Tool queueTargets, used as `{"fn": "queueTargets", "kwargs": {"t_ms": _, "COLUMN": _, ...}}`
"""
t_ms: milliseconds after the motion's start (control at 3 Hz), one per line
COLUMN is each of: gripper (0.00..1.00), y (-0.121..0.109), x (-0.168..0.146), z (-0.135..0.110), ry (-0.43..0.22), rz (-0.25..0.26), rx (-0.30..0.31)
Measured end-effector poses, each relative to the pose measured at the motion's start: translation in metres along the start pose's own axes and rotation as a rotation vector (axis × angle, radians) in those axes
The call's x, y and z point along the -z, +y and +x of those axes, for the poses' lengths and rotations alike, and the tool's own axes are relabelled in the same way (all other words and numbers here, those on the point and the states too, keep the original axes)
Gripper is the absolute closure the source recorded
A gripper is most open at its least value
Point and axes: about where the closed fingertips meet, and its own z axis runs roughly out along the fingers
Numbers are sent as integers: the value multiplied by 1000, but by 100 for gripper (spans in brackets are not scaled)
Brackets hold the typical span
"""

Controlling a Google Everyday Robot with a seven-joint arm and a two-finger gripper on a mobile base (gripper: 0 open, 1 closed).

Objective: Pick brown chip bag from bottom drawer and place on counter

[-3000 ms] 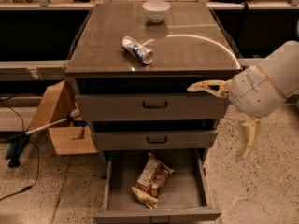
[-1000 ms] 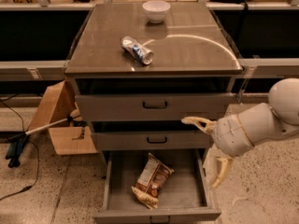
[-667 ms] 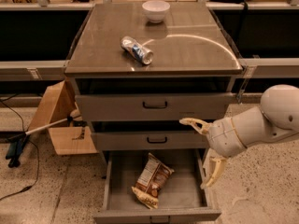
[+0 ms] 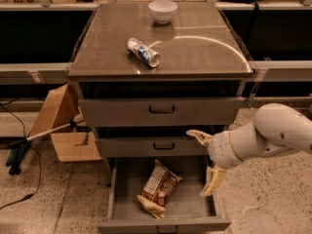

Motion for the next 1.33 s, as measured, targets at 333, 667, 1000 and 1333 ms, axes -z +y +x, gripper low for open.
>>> {"fn": "queueTargets", "kwargs": {"t_ms": 333, "gripper": 0, "y": 0, "x": 0, "z": 0, "ry": 0, "rz": 0, "rx": 0}}
{"fn": "queueTargets", "kwargs": {"t_ms": 667, "gripper": 0, "y": 1, "x": -14, "z": 17, "ry": -9, "rz": 10, "rx": -33}}
{"fn": "queueTargets", "kwargs": {"t_ms": 1000, "gripper": 0, "y": -1, "x": -28, "z": 33, "ry": -5, "rz": 30, "rx": -59}}
{"fn": "queueTargets", "kwargs": {"t_ms": 1333, "gripper": 0, "y": -3, "x": -57, "z": 61, "ry": 8, "rz": 30, "rx": -89}}
